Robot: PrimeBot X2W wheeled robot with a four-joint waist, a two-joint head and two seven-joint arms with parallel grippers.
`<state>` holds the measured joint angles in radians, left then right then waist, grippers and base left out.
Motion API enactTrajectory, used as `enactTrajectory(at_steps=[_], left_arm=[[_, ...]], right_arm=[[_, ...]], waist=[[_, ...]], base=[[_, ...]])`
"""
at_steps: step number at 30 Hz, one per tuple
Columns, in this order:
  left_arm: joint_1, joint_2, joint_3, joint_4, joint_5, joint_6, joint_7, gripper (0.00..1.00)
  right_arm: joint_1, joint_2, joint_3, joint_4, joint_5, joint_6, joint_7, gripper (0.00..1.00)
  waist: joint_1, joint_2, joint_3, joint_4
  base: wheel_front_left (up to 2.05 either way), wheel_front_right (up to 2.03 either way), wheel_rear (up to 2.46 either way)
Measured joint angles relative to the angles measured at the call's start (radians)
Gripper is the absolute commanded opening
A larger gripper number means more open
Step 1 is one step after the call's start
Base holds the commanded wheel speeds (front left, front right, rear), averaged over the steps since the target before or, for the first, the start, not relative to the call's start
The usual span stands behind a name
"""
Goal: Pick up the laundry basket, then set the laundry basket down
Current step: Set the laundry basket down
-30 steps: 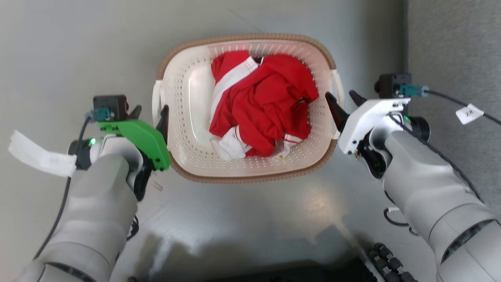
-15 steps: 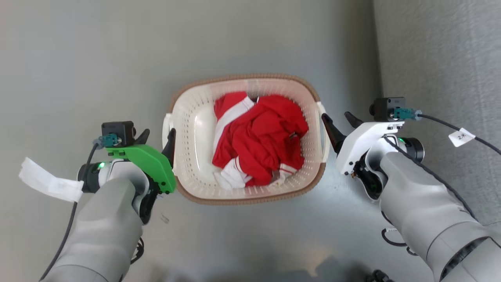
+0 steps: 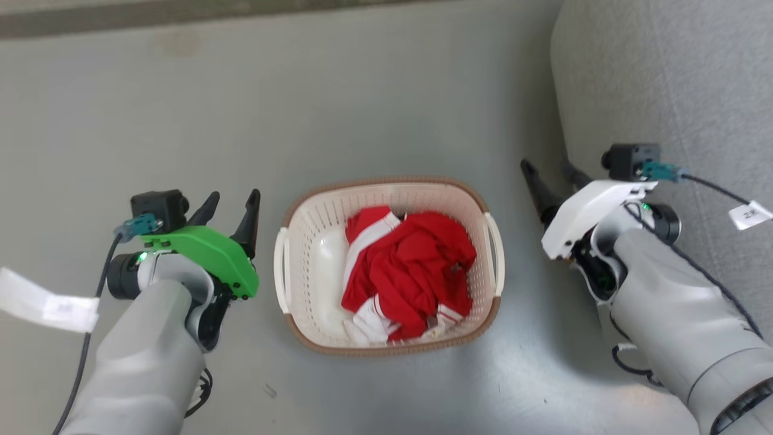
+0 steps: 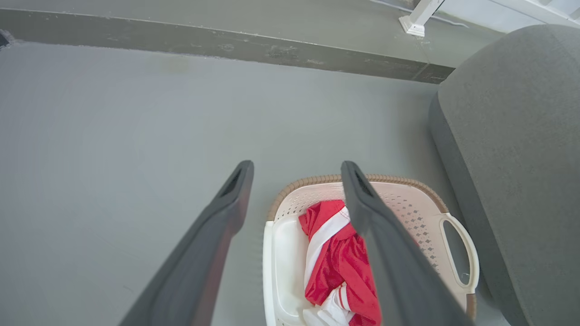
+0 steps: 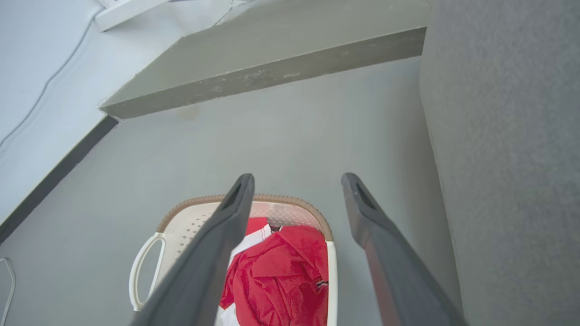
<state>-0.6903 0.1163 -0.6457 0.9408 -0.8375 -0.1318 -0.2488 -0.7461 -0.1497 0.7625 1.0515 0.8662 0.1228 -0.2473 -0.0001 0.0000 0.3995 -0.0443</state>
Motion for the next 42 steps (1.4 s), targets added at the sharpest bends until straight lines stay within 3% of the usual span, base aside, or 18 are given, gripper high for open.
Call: enactTrajectory(at_steps=[12,24,29,42], left_arm=[[0.147,0.029,0.163,-0.202,0.072,0.011,0.0,1.0],[0.31,0.043,0.289,-0.408,0.183,0.055,0.0,1.0],[0.367,0.042,0.343,-0.496,0.211,0.072,0.0,1.0],[0.504,0.028,0.397,-0.615,0.297,0.09,-0.003,1.0]], right_arm=[[0.127,-0.044,-0.147,-0.239,-0.106,-0.046,-0.001,1.0],[0.294,-0.071,-0.259,-0.456,-0.24,-0.082,-0.003,1.0],[0.355,-0.073,-0.325,-0.552,-0.285,-0.116,-0.003,1.0],[0.49,-0.078,-0.417,-0.695,-0.381,-0.145,-0.005,1.0]], waist=[[0.0,0.0,-0.173,0.014],[0.0,0.0,-0.323,0.019],[0.0,0.0,-0.361,0.021],[0.0,0.0,-0.386,0.016]], base=[[0.0,0.0,0.0],[0.0,0.0,0.0],[0.0,0.0,0.0],[0.0,0.0,0.0]])
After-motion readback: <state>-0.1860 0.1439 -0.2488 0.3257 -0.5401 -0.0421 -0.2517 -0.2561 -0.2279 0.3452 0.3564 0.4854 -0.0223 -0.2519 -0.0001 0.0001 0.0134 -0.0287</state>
